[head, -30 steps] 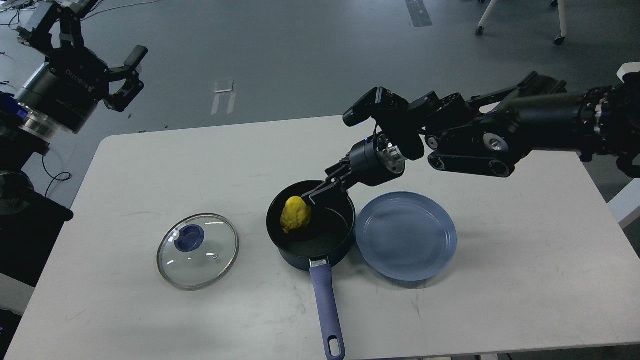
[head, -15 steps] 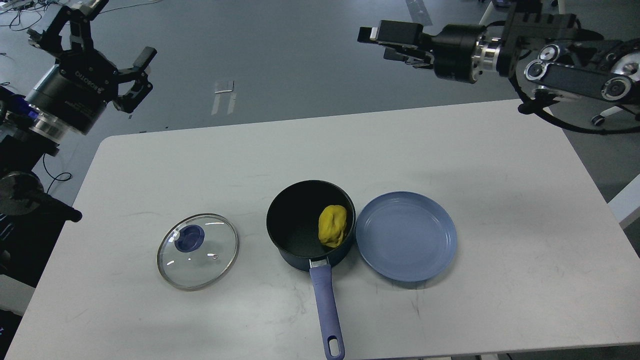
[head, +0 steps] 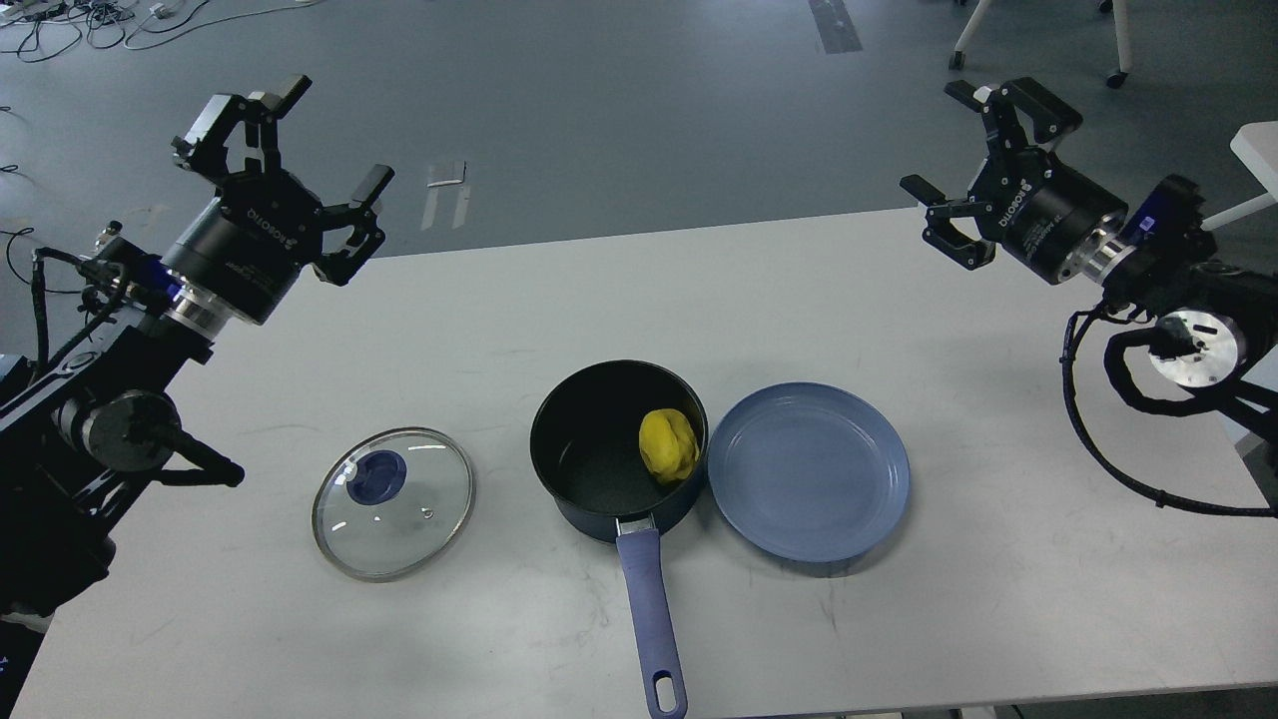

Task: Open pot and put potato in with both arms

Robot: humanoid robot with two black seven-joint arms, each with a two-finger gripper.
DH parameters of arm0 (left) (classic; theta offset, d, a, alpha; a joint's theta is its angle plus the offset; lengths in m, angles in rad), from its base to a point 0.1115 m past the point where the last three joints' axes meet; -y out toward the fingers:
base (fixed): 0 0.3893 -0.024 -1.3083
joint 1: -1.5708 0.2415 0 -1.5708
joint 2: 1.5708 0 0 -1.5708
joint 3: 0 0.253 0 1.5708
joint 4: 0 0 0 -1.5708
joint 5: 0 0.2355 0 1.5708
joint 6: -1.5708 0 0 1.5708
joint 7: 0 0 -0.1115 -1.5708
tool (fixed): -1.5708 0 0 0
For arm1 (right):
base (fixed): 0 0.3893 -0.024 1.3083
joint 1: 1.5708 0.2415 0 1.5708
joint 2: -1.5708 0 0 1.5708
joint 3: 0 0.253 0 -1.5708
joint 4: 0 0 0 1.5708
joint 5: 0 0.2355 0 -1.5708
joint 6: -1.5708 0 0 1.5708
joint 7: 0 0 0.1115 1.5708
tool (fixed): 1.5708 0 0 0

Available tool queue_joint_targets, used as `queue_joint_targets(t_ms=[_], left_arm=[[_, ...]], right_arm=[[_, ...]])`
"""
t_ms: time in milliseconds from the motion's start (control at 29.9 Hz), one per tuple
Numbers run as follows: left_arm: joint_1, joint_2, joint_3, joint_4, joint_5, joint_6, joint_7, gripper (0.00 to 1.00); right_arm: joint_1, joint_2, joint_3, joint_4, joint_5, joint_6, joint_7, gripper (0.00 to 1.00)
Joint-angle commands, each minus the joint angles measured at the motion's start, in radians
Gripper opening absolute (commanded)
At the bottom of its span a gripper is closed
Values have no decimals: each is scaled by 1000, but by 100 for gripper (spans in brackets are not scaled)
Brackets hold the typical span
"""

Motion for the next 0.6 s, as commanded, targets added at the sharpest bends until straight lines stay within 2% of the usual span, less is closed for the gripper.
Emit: queue_joint_targets(t_ms=[0, 201, 568], left_arm=[[45, -37, 1, 29, 11, -10, 3, 98], [102, -62, 1, 53, 14, -10, 8, 98], [134, -77, 1, 62, 14, -10, 16, 98]], right_arm=[[-88, -2, 35, -13, 2, 62, 0, 96], [-157, 7, 44, -35, 1, 62, 0, 100], [-184, 27, 43, -36, 1, 62, 0, 100]])
